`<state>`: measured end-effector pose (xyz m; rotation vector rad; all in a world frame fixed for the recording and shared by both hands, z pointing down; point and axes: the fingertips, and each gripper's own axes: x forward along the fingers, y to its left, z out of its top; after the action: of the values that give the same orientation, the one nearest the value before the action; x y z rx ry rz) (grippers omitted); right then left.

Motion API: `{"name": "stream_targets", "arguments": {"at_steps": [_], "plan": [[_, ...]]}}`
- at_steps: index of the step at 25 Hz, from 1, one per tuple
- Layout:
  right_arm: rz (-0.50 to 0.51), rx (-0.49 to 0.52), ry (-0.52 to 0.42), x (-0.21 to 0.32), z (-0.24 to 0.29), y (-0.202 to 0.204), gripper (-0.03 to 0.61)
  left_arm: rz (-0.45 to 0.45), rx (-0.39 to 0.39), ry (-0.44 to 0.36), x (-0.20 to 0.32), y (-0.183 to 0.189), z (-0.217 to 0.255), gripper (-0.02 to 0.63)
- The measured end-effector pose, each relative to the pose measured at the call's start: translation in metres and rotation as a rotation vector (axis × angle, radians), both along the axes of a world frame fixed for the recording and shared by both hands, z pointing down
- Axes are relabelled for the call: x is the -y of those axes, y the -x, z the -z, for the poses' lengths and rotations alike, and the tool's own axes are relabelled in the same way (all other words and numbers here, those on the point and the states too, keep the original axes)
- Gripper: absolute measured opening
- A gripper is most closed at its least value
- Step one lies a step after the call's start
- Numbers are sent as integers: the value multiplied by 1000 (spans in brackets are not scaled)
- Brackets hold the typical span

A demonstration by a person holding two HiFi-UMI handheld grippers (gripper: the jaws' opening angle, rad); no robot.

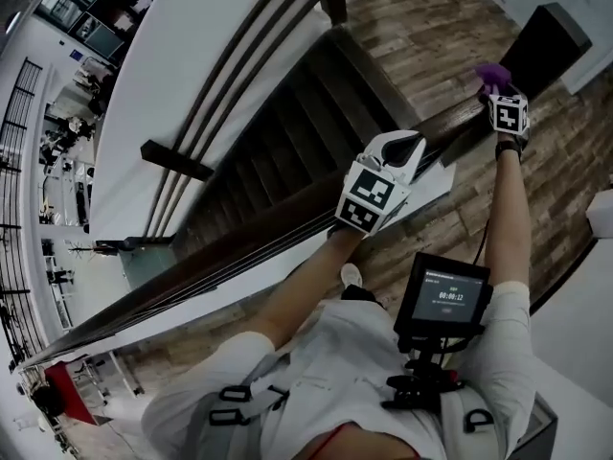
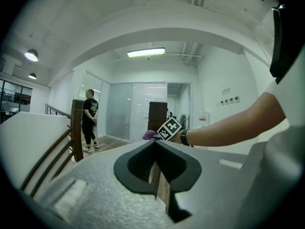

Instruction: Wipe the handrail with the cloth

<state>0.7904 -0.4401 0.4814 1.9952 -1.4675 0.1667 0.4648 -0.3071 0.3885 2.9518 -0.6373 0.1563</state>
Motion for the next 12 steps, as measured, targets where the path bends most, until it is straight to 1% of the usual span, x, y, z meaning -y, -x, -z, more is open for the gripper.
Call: {"name": "stream_targets", "arguments": {"at_steps": [3,6,9,11,12], "plan": [[-78,10,13,5,-8,-30,97,39,-20,10,9,11,6,-2],[-130,31,19,9,-11,-28,95,68,-27,-4,19,30,14,-2],[-98,89,25,-6,-10,2,97,110,-35,-16,20,63,19,-2],[-32,97,35,-19,-10,38,97,143,-45,-19,18,96,23,-2],[9,103,41,-25,-9,63,97,159,-53,-19,18,112,26,-2]]}}
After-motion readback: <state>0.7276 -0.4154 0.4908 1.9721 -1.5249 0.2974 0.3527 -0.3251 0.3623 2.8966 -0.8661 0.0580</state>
